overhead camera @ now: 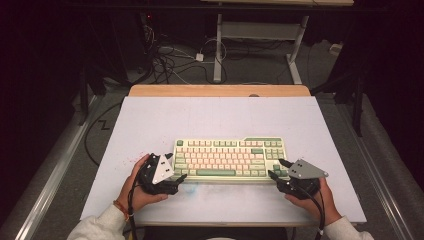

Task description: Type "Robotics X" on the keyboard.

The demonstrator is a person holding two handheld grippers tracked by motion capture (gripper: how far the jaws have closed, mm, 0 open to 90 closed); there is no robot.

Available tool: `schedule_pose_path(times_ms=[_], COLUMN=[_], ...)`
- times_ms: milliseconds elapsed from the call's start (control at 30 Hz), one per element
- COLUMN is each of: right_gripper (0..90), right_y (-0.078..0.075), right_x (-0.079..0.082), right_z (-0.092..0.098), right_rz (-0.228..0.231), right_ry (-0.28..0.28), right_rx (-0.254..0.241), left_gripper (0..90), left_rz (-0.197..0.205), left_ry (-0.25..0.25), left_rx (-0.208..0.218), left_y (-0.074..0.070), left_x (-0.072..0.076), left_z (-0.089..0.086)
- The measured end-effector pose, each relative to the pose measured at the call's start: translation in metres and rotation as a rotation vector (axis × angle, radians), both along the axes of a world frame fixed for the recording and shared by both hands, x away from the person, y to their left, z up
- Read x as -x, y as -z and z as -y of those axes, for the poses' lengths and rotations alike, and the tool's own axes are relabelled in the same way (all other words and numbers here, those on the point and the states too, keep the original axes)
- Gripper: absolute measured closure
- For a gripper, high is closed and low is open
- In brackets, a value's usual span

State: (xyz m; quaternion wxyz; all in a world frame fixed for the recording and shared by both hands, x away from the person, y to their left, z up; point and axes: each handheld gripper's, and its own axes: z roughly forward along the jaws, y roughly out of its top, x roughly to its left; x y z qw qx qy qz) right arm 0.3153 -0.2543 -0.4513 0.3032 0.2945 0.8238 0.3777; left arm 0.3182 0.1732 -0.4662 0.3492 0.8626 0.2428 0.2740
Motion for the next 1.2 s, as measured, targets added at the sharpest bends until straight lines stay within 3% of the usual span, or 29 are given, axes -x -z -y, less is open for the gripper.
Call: schedule_pose_path(times_ms=[233,367,700,1200], right_gripper=[81.1,88.5,90.0,90.0], right_y=[-0.004,-0.008,-0.01,0.0], right_x=[-0.004,-0.009,-0.025,-0.042], right_z=[0.001,-0.002,-0.016,-0.037], right_rz=[-0.05,-0.061,-0.097,-0.144], right_ry=[-0.035,-0.045,-0.074,-0.118], right_rx=[0.011,0.017,0.035,0.085], left_gripper=[18.7,18.7,18.7,18.7], left_rz=[-0.028,-0.042,-0.054,-0.077], left_ry=[-0.049,-0.06,-0.056,-0.043], left_rx=[-0.002,-0.003,-0.018,-0.025], left_y=[0.006,0.009,0.011,0.014], left_x=[0.007,0.012,0.013,0.012], left_z=[-0.018,-0.024,-0.024,-0.021])
